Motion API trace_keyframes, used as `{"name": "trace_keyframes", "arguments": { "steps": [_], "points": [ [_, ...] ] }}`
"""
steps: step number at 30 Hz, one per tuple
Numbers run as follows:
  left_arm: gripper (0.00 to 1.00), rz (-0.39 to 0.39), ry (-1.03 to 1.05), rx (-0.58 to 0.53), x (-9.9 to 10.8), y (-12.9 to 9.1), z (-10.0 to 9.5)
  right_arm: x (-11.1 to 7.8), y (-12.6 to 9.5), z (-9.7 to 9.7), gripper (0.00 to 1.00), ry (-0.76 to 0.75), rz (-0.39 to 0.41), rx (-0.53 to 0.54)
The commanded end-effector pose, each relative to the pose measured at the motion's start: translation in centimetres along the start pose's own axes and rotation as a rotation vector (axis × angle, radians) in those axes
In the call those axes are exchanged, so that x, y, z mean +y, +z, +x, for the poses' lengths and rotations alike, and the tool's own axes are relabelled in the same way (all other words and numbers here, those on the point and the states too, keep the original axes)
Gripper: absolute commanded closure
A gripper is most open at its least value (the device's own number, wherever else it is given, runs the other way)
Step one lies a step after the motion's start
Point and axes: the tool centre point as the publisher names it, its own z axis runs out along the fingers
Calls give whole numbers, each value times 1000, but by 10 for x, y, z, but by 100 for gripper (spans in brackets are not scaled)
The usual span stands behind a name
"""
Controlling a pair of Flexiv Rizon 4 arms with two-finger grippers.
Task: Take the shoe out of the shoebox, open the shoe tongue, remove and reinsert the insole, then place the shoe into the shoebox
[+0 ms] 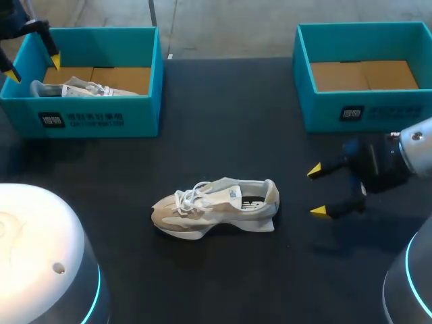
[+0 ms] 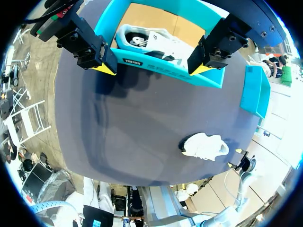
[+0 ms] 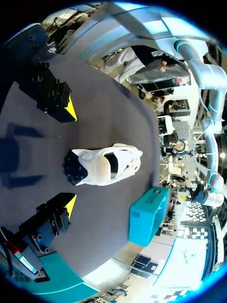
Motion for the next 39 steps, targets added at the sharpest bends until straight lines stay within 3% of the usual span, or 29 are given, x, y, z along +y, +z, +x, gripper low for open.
{"name": "trace_keyframes", "arguments": {
  "steps": [1, 21, 39],
  "points": [
    [0, -3, 1, 0, -1, 0, 1, -17, 8, 2, 0, -21, -52, -10],
    [0, -3, 1, 0, -1, 0, 1, -48, 38, -11, 0, -13, -148, -96],
    [0, -3, 1, 0, -1, 0, 1, -49, 41, -12, 0, -21, -158, -114]
  ]
}}
